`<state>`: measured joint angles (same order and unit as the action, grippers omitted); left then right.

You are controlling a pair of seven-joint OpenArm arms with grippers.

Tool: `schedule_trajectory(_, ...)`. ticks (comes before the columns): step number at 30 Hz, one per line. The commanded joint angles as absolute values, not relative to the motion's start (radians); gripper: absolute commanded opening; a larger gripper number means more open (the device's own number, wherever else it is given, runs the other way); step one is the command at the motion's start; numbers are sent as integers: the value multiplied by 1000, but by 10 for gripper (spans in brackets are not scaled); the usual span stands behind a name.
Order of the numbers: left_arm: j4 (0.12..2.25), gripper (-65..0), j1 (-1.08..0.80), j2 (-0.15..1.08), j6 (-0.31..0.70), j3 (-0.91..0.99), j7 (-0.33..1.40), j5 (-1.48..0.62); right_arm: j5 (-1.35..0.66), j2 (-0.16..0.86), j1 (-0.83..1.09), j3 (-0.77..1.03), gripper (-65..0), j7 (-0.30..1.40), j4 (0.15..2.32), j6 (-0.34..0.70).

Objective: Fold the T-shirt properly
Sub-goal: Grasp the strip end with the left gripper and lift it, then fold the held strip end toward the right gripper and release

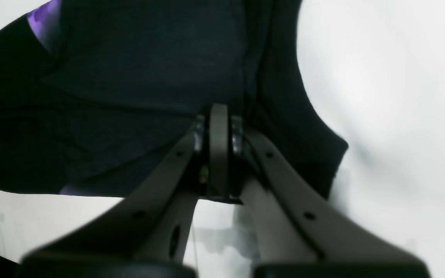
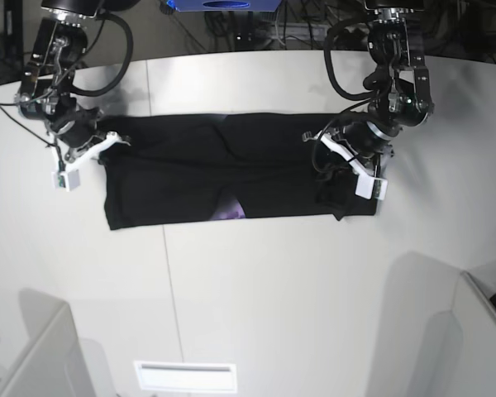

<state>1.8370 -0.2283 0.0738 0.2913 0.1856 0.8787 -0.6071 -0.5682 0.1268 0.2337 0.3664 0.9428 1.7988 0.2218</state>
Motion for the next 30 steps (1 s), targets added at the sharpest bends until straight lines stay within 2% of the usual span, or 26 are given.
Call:
schedule_trajectory(1, 1853, -650, -216, 67, 300, 186, 863, -622, -579, 137, 226, 372, -650, 923, 1819, 228)
schedule_trajectory(12, 1833, -650, -182, 38, 298, 94, 863, -618, -579, 137, 226, 372, -650, 923, 1819, 228)
schedule_trajectory(30, 1781, -650, -153, -5, 298, 88, 863, -621, -579, 139, 226, 372, -650, 923, 1819, 228)
